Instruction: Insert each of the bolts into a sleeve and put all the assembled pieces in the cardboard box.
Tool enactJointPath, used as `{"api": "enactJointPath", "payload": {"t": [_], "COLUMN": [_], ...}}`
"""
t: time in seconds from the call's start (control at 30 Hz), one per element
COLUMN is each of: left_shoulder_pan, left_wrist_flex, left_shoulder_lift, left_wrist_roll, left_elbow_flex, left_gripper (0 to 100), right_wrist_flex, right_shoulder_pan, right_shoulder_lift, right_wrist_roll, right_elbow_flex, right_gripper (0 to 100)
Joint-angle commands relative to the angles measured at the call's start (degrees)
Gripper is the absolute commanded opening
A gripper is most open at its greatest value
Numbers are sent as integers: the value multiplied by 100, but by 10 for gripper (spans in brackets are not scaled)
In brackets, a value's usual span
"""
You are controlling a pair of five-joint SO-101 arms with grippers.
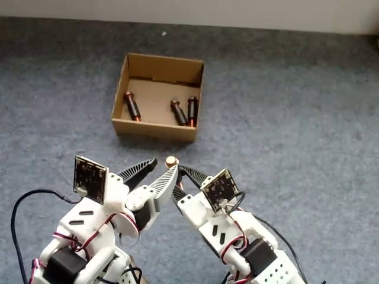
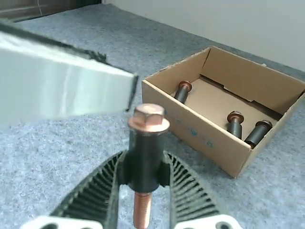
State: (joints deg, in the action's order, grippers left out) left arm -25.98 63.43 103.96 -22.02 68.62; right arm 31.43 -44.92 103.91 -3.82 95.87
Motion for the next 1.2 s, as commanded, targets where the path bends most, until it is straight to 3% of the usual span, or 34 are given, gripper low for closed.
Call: {"api": "enactJointPath", "payload": {"t": [0.0, 0.1, 0.3, 0.47, 0.6, 0.9, 1.0, 1.1, 1.17], "left_shoulder_pan": [-31, 171, 1200, 1771, 2062, 2325, 2299, 2316, 2316], "left_wrist_flex": [18, -9, -369, -1363, -1635, -1626, -1618, -1609, -1495], "left_shoulder_lift": [57, 57, 48, 48, 48, 48, 40, 40, 40], "left_wrist_roll": [9, 9, 9, 44, 44, 176, 897, 1169, 1152], "left_elbow_flex": [-259, -268, -92, 602, 1235, 2598, 2862, 2853, 2853], "left_gripper": [184, 182, 182, 181, 181, 178, 104, 0, 22], "right_wrist_flex": [-101, -101, -92, -119, -127, -127, -127, -127, -127], "right_shoulder_pan": [75, 75, 110, 716, 1086, 1138, 1138, 1138, 1138], "right_shoulder_lift": [119, 119, 110, 119, 119, 119, 119, 119, 119], "right_wrist_roll": [-18, -18, -18, 9, 18, 18, 18, 18, 18], "right_elbow_flex": [532, 532, 532, 532, 523, 523, 532, 532, 532], "right_gripper": [5, 5, 5, 5, 5, 5, 5, 5, 5]}}
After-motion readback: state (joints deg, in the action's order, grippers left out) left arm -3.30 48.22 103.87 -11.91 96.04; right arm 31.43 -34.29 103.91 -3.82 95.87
